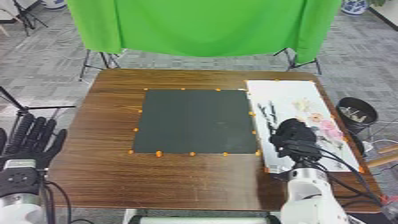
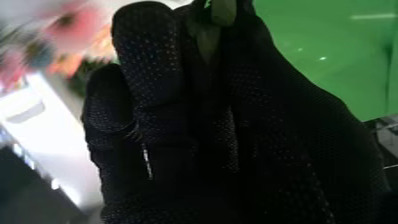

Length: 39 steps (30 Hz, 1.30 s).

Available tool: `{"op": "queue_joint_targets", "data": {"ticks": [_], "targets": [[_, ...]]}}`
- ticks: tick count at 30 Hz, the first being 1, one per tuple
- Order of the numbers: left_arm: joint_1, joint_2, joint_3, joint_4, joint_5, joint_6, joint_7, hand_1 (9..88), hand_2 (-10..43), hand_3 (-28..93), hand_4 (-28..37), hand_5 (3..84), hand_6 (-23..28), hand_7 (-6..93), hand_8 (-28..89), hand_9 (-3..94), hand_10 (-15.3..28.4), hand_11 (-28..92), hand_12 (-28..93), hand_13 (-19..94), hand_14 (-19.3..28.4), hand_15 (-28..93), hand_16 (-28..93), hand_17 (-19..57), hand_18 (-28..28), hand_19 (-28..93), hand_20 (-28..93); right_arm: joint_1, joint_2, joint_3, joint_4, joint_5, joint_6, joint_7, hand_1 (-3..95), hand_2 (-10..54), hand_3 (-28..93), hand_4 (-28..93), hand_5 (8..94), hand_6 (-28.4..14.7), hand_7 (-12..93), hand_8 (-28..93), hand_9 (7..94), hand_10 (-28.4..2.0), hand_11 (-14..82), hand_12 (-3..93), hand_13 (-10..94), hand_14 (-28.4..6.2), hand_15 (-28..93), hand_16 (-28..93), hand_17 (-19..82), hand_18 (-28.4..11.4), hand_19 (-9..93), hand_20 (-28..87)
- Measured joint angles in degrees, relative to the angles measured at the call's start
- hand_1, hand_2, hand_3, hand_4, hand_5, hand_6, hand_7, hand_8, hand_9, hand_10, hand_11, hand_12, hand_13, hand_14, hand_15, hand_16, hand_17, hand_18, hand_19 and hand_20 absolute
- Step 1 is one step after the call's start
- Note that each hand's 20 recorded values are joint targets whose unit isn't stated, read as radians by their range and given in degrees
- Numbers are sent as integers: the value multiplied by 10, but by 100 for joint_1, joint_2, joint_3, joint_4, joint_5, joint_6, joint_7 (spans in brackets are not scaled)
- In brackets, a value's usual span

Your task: Arrange flowers

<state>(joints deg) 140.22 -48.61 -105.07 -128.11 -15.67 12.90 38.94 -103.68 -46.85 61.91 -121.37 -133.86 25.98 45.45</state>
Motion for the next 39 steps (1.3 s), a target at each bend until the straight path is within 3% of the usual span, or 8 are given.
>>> {"op": "queue_joint_targets", "data": {"ticks": [5,13,15,18,20,30,34,39], "targets": [[93,61,-39,-4,70,144,74,274,160,723,-283,471,94,147,-90,407,163,192,97,290,155,367,-92,-55,141,415,84,1034,-141,-754,210,858,-105,4,578,-95,764,-188,755,11,442,137,937,-70,113,388,888,-35,241,532,436,-230,803,325],[25,206,56,39,566,459,90,275,160,721,-283,469,95,148,-89,403,163,191,97,287,156,366,-92,-56,141,416,84,2771,-870,-2043,1222,970,-696,-117,561,-95,784,-191,751,9,443,142,937,-71,154,408,880,-44,319,522,428,-237,827,337],[1,255,91,39,844,640,67,276,161,720,-283,469,95,148,-89,403,163,192,97,285,156,366,-93,-56,141,417,83,3106,-1076,-2245,1388,1025,-962,-180,558,-95,785,-192,750,8,443,144,937,-72,162,413,877,-46,335,517,428,-238,831,339],[-42,327,167,42,1458,979,8,275,160,720,-283,468,95,148,-89,401,163,193,98,284,156,367,-94,-57,141,419,83,3562,-1388,-2538,1642,1014,-1363,-366,543,-95,796,-180,747,10,446,151,937,-74,172,420,876,-50,344,518,428,-239,833,341],[-104,354,230,60,1680,1013,-47,276,160,720,-283,467,95,147,-89,400,163,193,98,282,156,368,-94,-57,141,419,82,3836,-1583,-2758,1842,968,-1490,-502,521,-95,813,-156,743,11,448,161,937,-74,178,434,873,-53,352,522,426,-237,834,341],[-776,387,809,228,1590,1002,-579,276,156,719,-283,464,96,147,-89,396,163,194,98,281,155,365,-93,-59,141,418,79,4042,-2688,-2687,2658,1012,-2117,-324,489,-95,838,-115,729,11,474,171,937,-71,201,466,865,-64,416,503,427,-244,850,348],[-845,399,774,226,1598,991,-642,277,156,720,-283,464,95,148,-88,397,163,194,98,281,153,364,-93,-59,142,418,79,3939,-2916,-2769,2770,1009,-2214,131,492,-95,833,-117,726,8,480,169,937,-72,204,469,861,-67,430,495,428,-246,857,345],[-799,392,733,229,1542,974,-635,288,171,737,-282,467,95,153,-89,399,163,196,99,283,154,366,-93,-59,142,419,80,3683,-3041,-2805,2792,920,-2208,-210,500,-95,827,-131,722,6,487,163,937,-72,199,476,857,-68,438,485,426,-245,857,340]]}}
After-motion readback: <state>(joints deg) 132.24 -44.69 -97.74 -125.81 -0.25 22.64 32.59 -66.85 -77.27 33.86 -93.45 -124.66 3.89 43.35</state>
